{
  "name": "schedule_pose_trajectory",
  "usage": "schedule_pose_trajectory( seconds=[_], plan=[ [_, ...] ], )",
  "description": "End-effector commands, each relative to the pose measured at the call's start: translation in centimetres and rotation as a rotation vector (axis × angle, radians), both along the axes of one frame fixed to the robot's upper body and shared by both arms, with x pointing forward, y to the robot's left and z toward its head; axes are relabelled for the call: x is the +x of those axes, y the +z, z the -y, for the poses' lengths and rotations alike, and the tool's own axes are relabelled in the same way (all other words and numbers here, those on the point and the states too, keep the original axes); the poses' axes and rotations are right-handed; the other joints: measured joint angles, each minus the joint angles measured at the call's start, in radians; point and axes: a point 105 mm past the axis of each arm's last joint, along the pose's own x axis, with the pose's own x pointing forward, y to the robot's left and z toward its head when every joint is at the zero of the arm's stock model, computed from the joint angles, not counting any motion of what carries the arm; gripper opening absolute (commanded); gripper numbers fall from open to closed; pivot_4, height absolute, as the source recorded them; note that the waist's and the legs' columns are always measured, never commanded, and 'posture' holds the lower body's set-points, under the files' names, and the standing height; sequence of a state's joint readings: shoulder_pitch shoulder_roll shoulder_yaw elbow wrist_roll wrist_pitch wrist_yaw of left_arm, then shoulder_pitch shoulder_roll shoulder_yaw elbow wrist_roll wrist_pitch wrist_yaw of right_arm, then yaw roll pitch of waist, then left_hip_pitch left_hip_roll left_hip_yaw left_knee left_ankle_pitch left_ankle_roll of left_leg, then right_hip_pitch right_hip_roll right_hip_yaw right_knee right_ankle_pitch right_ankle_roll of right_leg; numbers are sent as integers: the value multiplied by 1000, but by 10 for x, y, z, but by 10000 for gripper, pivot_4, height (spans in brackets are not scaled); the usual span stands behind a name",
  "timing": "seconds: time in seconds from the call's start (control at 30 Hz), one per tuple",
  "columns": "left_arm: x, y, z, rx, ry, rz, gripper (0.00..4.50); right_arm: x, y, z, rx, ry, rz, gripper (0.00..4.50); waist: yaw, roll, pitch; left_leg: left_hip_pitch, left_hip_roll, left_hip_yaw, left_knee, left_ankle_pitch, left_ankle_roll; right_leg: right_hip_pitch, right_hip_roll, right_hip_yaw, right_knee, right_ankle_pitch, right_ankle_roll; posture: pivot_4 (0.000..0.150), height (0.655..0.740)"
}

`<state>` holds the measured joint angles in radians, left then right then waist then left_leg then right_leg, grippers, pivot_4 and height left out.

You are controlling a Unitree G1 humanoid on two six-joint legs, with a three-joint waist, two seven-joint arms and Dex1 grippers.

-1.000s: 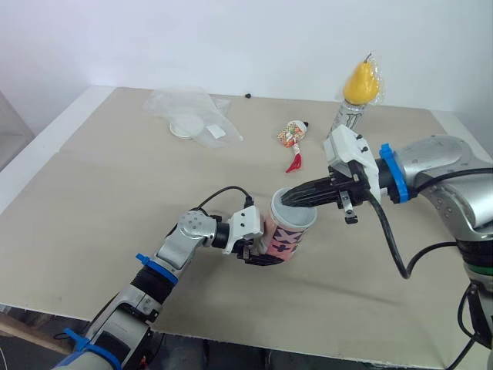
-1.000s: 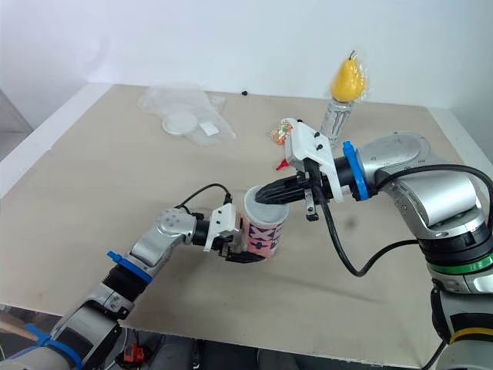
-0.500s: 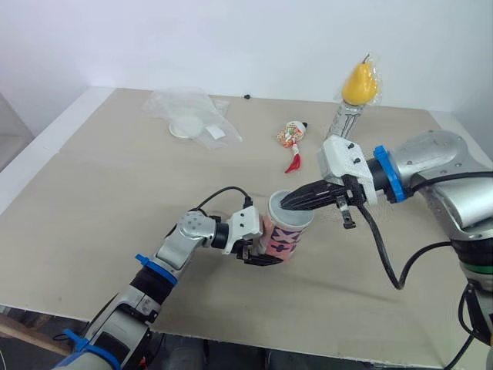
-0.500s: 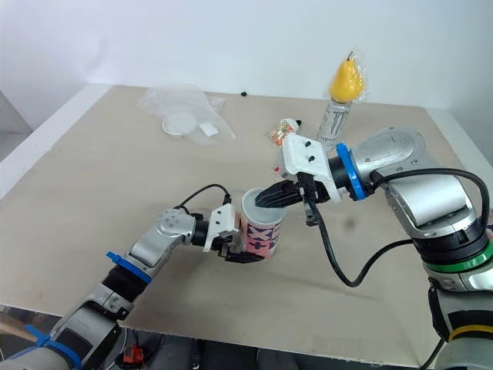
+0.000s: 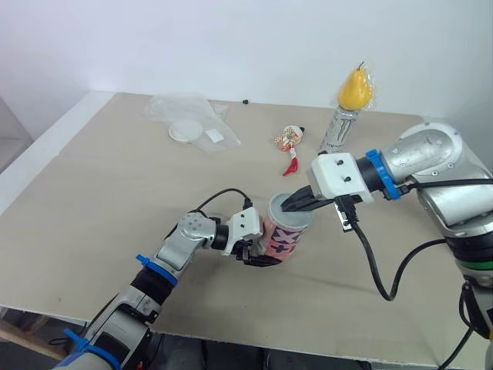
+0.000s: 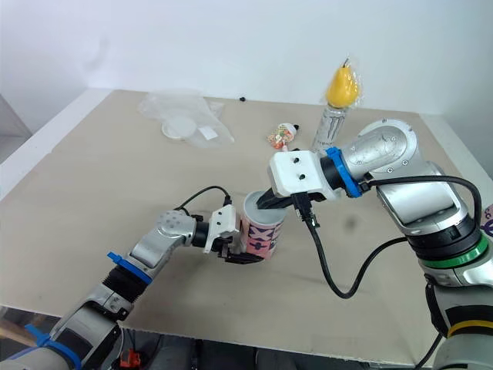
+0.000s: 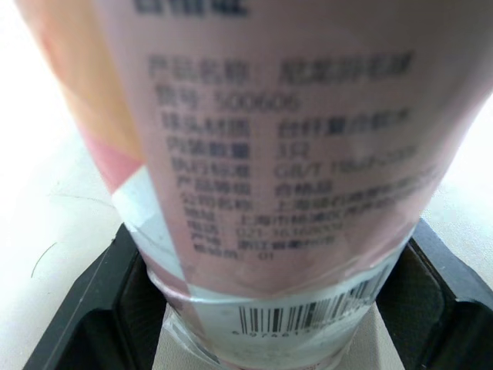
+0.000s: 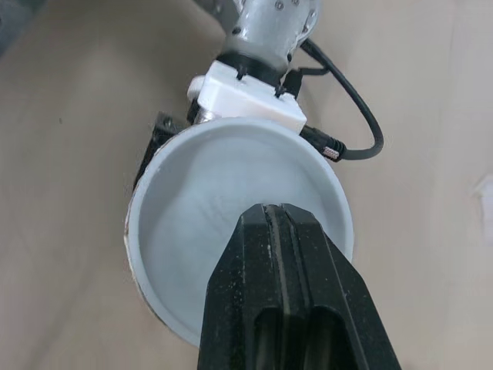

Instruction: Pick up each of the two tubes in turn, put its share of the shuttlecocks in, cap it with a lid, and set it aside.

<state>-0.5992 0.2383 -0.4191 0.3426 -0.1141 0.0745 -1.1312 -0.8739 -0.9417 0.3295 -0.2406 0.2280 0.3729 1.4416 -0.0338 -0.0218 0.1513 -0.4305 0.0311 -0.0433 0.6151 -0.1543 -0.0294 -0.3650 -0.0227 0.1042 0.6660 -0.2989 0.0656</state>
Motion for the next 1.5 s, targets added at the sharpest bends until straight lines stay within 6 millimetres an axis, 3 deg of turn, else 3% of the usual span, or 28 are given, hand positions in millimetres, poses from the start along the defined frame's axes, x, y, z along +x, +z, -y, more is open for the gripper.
schedule_pose_trajectory(
  seconds=[0.03, 0.17, 0.3, 0.5, 0.67, 0.73, 0.9, 1.0, 1.03, 1.07, 1.1, 1.17, 1.27, 1.3, 1.5],
  plan=[
    [-2, -28, -12, 101, 39, -74, 34032, -4, -40, 4, -110, 3, -149, 274, 0, -1, -3, 0, 0, 0, 0, 0, 0, 0, 0, 0, 0, 0, 0, 1500, 7400],
    [-1, -28, -13, 100, 43, -73, 34032, -8, -27, -4, 2, -3, -224, 274, 0, -2, -4, 1, 1, 0, -1, 0, 0, 0, 0, 0, 0, 0, 0, 1500, 7400],
    [-1, -28, -15, 101, 46, -71, 34032, -9, 6, -3, 202, -62, -322, 274, 1, -1, -3, 0, 0, 0, -4, 0, 0, -1, -1, 0, 0, 0, -2, 1500, 7400],
    [-1, -28, -18, 103, 48, -69, 34032, -5, 45, 27, 470, -190, -338, 274, 4, 0, -1, -7, -1, -1, -6, 0, 1, -4, -1, -1, 0, 4, -2, 1500, 7400],
    [1, -26, -19, 102, 49, -58, 34032, -8, 66, 66, 766, -337, -291, 274, 9, -1, 0, -8, -2, -2, -8, 0, 1, -4, 0, -1, 0, 2, -1, 1500, 7400],
    [2, -24, -19, 94, 55, -50, 34032, -10, 61, 79, 851, -403, -298, 274, 8, 0, 0, -7, -2, -2, -9, 0, 1, -3, 0, -1, 0, 2, -1, 1500, 7400],
    [3, -20, -20, 76, 60, -40, 34032, -21, 7, 101, 940, -583, -258, 274, 7, -1, -1, -7, -1, -4, -9, 1, 2, -2, 4, 1, 0, -1, 5, 1500, 7400],
    [1, -17, -20, 59, 52, -40, 34032, -24, -27, 104, 930, -657, -238, 8922, 0, 4, 0, -6, -2, -2, -8, 1, 2, -2, 4, 3, 0, 1, 7, 1500, 7400],
    [1, -16, -20, 49, 46, -43, 34032, -27, -41, 102, 917, -670, -263, 13861, -2, 4, 0, -6, -2, -2, -8, 2, 3, -3, 4, 4, 0, 1, 7, 1500, 7400],
    [1, -15, -21, 44, 43, -44, 40875, -31, -52, 98, 891, -663, -286, 18801, -6, 4, 0, -6, -2, -2, -8, 2, 3, -3, 4, 4, 0, 1, 7, 1500, 7400],
    [1, -14, -21, 40, 42, -40, 44201, -34, -62, 94, 868, -655, -299, 24258, -10, 5, 1, -6, -2, -2, -8, 2, 3, -3, 4, 4, 0, 1, 7, 1500, 7400],
    [1, -13, -22, 36, 42, -35, 45000, -39, -72, 87, 835, -629, -320, 28681, -13, 6, 1, -6, -2, -2, -9, 2, 3, -4, 4, 4, 0, 1, 6, 1500, 7400],
    [3, -8, -23, 18, 46, -29, 45000, -41, -84, 78, 784, -580, -338, 42313, -14, 6, 2, -6, -2, -1, -9, 2, 3, -4, 4, 5, 0, 1, 6, 1500, 7400],
    [4, -7, -23, 12, 47, -25, 45000, -41, -87, 75, 769, -564, -343, 44305, -13, 6, 2, -6, -2, -1, -9, 2, 3, -4, 4, 5, 0, 1, 6, 1500, 7400],
    [3, -1, -26, -2, 39, -11, 45000, -37, -105, 58, 699, -464, -371, 44305, -13, 4, 2, -7, -2, -2, -9, 2, 3, -5, 4, 5, 0, 0, 6, 1500, 7400]
  ],
)
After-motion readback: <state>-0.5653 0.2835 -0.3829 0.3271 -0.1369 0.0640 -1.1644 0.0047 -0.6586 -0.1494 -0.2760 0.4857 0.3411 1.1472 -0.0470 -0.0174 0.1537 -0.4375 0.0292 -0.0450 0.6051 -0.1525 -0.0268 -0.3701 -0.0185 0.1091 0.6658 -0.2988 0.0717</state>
